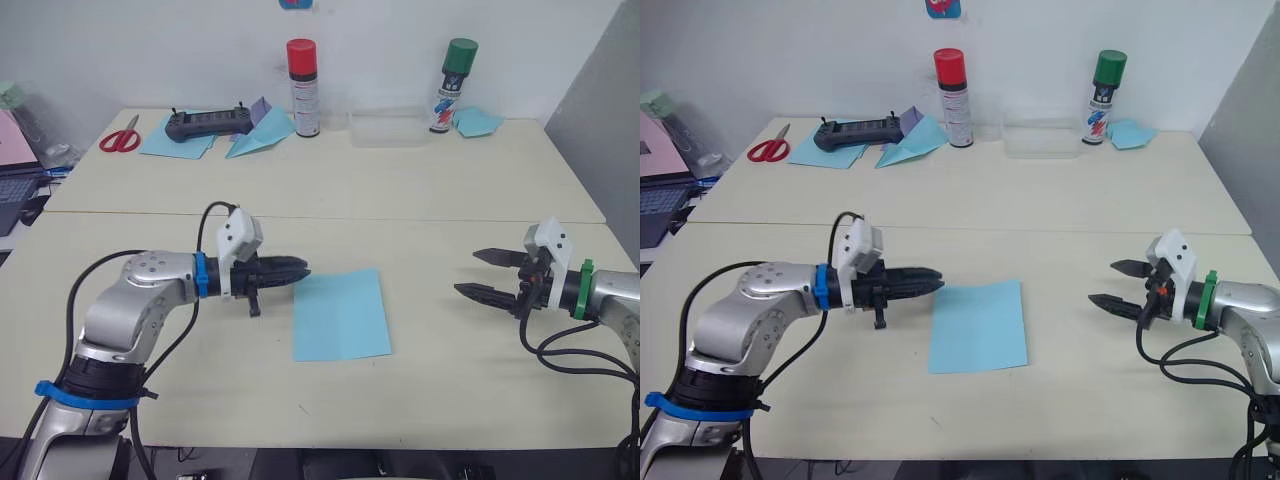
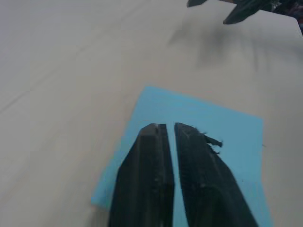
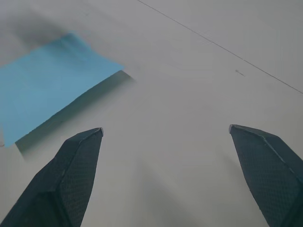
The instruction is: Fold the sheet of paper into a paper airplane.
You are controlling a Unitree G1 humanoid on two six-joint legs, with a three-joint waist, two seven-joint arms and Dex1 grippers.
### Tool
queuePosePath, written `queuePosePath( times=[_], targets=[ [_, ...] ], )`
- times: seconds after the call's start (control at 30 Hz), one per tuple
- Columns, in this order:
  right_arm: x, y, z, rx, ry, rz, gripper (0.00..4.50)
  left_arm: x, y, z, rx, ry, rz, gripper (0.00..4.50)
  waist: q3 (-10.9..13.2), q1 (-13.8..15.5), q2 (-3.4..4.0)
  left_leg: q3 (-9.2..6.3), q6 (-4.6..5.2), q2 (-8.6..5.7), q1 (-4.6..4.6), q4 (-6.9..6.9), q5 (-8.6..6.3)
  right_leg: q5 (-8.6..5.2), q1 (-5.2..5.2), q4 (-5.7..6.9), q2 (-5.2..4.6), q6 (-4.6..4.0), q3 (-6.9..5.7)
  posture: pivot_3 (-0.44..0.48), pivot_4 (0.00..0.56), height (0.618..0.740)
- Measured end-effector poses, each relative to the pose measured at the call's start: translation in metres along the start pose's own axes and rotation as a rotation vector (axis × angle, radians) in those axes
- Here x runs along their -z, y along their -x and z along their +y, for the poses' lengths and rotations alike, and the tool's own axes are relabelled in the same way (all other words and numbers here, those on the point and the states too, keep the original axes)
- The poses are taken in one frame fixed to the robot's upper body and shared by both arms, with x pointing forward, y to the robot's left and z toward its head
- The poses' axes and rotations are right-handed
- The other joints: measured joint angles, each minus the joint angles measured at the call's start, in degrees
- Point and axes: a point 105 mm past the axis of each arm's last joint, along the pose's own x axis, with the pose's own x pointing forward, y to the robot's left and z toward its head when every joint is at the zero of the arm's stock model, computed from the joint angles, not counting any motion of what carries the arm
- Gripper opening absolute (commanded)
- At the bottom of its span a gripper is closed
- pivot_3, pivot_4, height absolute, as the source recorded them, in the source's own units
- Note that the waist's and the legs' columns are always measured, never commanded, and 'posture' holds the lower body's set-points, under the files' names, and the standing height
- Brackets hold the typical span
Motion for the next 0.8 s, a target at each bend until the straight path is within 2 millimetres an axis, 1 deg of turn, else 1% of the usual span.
queuePosePath(
  times=[0.03,0.07,0.13,0.2,0.27,0.4,0.53,0.63,0.73,0.8],
  targets=[
    [0.000,0.000,0.000,0.001,0.000,-0.001,4.50,0.001,0.000,0.001,-0.008,-0.019,0.007,0.02,0.00,0.01,0.00,0.00,0.00,0.00,0.01,0.01,0.00,-0.01,0.01,0.00,0.00,0.02,0.00,0.000,0.150,0.740],
    [-0.001,-0.002,0.002,-0.001,0.002,-0.007,4.50,0.007,-0.002,0.000,-0.014,-0.041,0.019,0.02,-0.06,0.00,0.09,0.03,0.00,-0.01,0.07,0.00,0.00,-0.01,0.07,-0.04,-0.01,0.01,0.05,0.000,0.150,0.740],
    [-0.002,-0.010,0.010,-0.026,0.005,-0.017,4.50,0.027,-0.012,-0.009,0.011,-0.023,0.045,0.02,-0.10,-0.02,0.17,0.07,0.01,-0.02,0.13,-0.01,0.00,-0.01,0.12,-0.05,-0.02,0.02,0.10,0.000,0.150,0.740],
    [0.002,-0.018,0.021,-0.067,-0.003,-0.010,4.50,0.052,-0.026,-0.018,0.044,0.020,0.079,0.02,-0.10,0.08,0.16,0.05,0.00,-0.01,0.11,0.00,0.00,-0.01,0.09,-0.04,0.00,0.01,0.07,0.000,0.150,0.740],
    [0.003,-0.022,0.028,-0.095,-0.004,-0.004,4.50,0.067,-0.031,-0.022,0.061,0.045,0.108,0.02,-0.10,0.12,0.16,0.04,0.00,-0.02,0.11,0.01,0.00,-0.01,0.09,-0.02,0.00,0.01,0.06,0.000,0.150,0.740],
    [0.003,-0.027,0.033,-0.109,-0.002,-0.009,4.50,0.076,-0.031,-0.025,0.079,0.022,0.144,0.02,-0.10,0.12,0.16,0.05,0.00,-0.02,0.12,0.01,0.00,-0.01,0.10,-0.02,-0.01,0.02,0.07,0.000,0.150,0.740],
    [0.006,-0.031,0.035,-0.118,0.003,0.004,4.50,0.078,-0.031,-0.025,0.087,-0.054,0.174,0.02,-0.13,0.14,0.19,0.05,0.01,-0.02,0.17,0.00,0.00,-0.02,0.15,-0.02,-0.01,0.02,0.07,0.000,0.150,0.740],
    [0.010,-0.036,0.036,-0.107,0.057,0.025,4.50,0.080,-0.030,-0.024,0.093,-0.111,0.205,0.02,-0.21,0.03,0.21,0.08,0.01,-0.01,0.43,-0.04,-0.01,-0.03,0.36,-0.03,0.00,0.02,0.11,0.000,0.150,0.740],
    [0.016,-0.045,0.031,-0.076,0.073,0.021,3.89,0.081,-0.030,-0.021,0.090,-0.116,0.212,0.00,-0.21,-0.14,0.21,0.10,0.01,0.00,0.74,-0.08,-0.01,-0.05,0.64,-0.06,0.00,0.00,0.13,0.000,0.150,0.740],
    [0.023,-0.054,0.032,-0.080,0.089,0.027,3.11,0.081,-0.030,-0.020,0.092,-0.115,0.215,0.00,-0.22,-0.15,0.22,0.10,0.01,0.00,0.76,-0.06,-0.01,-0.03,0.68,-0.05,0.01,-0.01,0.12,0.000,0.150,0.740]
  ],
)
